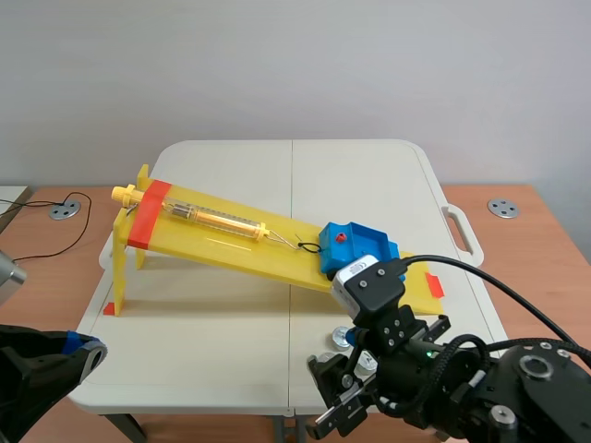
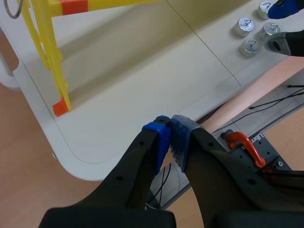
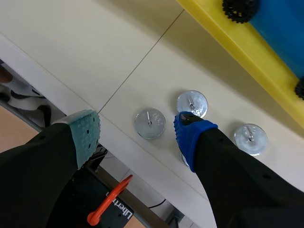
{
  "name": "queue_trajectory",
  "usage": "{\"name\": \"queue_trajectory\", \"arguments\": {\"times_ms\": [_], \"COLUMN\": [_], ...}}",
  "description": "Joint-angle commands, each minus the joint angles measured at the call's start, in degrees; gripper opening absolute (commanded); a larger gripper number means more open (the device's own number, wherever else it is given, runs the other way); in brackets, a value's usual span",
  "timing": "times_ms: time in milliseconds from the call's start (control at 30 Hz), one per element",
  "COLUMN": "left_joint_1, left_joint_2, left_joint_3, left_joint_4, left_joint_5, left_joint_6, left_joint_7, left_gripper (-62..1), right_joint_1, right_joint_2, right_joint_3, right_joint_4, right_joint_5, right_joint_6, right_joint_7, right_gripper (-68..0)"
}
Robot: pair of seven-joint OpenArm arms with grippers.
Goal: Place the four metal weights on the blue cart on the ramp.
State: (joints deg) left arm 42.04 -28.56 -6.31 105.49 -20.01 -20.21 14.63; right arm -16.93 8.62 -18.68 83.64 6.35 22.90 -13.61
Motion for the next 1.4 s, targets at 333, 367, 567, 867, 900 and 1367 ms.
{"name": "queue_trajectory", "arguments": {"times_ms": [333, 367, 567, 867, 900, 1367], "left_joint_1": [-1.90, -2.01, -2.23, -2.23, -2.23, -2.23], "left_joint_2": [1.22, 1.22, 1.22, 1.22, 1.22, 1.22], "left_joint_3": [-0.79, -0.79, -0.79, -0.79, -0.79, -0.79], "left_joint_4": [4.15, 4.15, 4.15, 4.15, 4.15, 4.15], "left_joint_5": [-4.42, -4.42, -4.42, -4.42, -4.42, -4.42], "left_joint_6": [-0.98, -0.98, -0.98, -0.98, -0.98, -0.98], "left_joint_7": [-5.38, -5.14, -4.48, -4.48, -4.48, -4.48], "left_gripper": [-56.9, -56.9, -56.9, -56.9, -56.9, -56.9], "right_joint_1": [5.70, 5.86, 8.24, 9.44, 9.42, 9.31], "right_joint_2": [-2.54, -2.62, -2.62, -2.60, -2.60, -2.49], "right_joint_3": [-3.61, -3.72, -5.40, -6.05, -6.05, -6.03], "right_joint_4": [-1.46, -2.01, -6.49, -8.26, -8.26, -8.28], "right_joint_5": [-2.84, -3.02, -3.34, -4.55, -4.55, -4.55], "right_joint_6": [-4.76, -4.79, -4.94, -4.94, -4.94, -5.57], "right_joint_7": [6.88, 7.39, 8.96, 10.12, 10.08, 7.52], "right_gripper": [-33.3, -33.3, -33.3, -40.8, -42.2, -66.3]}}
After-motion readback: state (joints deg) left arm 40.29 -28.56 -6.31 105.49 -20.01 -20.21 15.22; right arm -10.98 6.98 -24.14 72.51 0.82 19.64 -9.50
